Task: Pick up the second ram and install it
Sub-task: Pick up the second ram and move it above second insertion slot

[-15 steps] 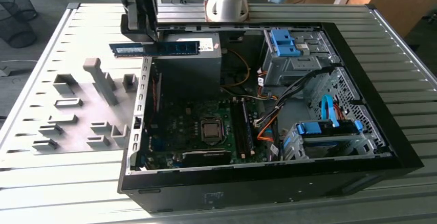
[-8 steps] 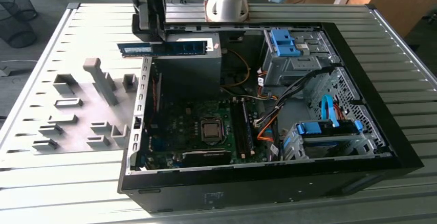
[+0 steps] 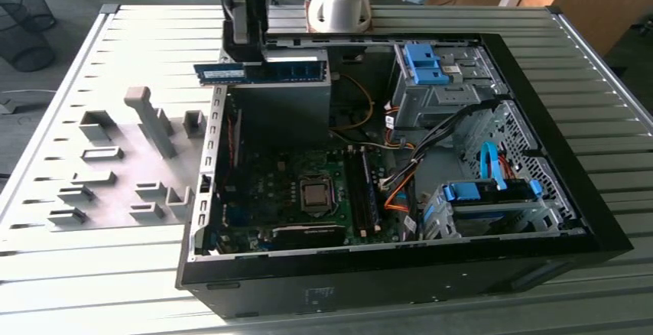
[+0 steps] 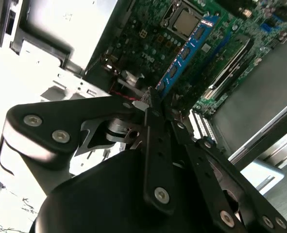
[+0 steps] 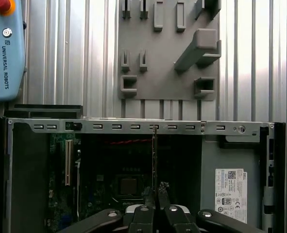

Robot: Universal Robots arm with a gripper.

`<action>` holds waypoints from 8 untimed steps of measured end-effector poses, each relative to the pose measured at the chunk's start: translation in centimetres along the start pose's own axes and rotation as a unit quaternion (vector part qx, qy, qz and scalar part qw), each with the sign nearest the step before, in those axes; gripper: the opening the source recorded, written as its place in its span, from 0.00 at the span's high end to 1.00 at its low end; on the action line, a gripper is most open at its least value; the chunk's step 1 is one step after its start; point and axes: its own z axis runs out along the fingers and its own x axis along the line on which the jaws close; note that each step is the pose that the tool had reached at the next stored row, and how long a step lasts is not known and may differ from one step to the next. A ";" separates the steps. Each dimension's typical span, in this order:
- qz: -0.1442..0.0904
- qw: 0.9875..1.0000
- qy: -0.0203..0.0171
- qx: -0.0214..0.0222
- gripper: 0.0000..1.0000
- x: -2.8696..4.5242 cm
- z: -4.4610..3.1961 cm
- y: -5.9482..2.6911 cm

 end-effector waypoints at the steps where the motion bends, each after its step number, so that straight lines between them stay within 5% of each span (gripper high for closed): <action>1: 0.000 1.000 0.000 0.000 0.86 0.00 -0.01 -0.31; 8: 0.000 1.000 0.000 0.000 0.86 -0.01 -0.04 -2.49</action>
